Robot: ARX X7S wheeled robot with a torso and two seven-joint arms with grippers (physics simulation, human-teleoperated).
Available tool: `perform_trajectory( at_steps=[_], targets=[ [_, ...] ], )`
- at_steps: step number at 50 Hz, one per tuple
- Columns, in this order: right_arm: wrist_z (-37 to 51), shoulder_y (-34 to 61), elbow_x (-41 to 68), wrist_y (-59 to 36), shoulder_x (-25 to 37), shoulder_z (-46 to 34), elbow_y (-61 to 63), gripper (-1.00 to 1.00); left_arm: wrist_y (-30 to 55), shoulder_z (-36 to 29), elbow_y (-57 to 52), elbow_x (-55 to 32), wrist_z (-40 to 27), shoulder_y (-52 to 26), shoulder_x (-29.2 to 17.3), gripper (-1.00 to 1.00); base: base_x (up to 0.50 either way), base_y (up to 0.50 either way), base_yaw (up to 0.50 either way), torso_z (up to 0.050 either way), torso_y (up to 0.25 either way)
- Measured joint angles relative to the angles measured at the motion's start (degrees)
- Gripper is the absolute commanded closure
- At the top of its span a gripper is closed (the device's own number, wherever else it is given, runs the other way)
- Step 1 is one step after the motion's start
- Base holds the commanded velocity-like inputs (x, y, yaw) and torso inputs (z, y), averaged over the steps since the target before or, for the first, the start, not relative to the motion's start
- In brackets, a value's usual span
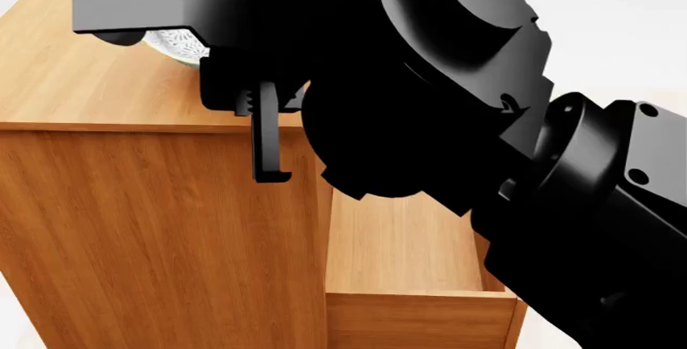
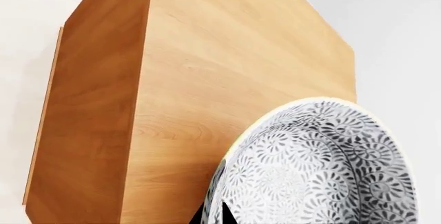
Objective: Put the bowl on top of the cabinet.
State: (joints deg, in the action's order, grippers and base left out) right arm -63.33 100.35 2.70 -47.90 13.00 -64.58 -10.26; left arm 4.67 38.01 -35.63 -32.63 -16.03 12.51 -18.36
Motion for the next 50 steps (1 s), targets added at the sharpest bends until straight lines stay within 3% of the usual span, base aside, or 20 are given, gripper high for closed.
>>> perform_trajectory(
  at_steps=[7, 8, 41, 50],
  targets=[
    [0.41, -0.11, 0.06, 0.41, 0.17, -0.19, 0.00, 1.00, -0.06, -0.07, 0.08, 0.01, -0.03, -0.01, -0.08, -1.00, 0.00, 0.00, 0.00, 0.000, 0.000],
    [0.49, -0.14, 0.04, 0.48, 0.19, -0.22, -0.03, -1.00, -0.07, -0.09, 0.09, 0.02, -0.03, -0.01, -0.08, -1.00, 0.00, 0.00, 0.00, 0.000, 0.000],
    [3.20, 0.38, -2.74, 2.39, 0.09, -0.86, -1.48, -1.00, -0.51, -0.43, 0.33, -0.02, 0.01, 0.08, -0.32, -1.00, 0.00, 0.00, 0.00, -0.001, 0.000],
    [3.35, -0.41, -2.52, 3.35, 2.55, 0.03, 0.46, -1.00, -0.53, -0.41, 0.27, -0.12, -0.09, 0.18, -0.37, -1.00, 0.00, 0.00, 0.00, -0.001, 0.000]
  ],
)
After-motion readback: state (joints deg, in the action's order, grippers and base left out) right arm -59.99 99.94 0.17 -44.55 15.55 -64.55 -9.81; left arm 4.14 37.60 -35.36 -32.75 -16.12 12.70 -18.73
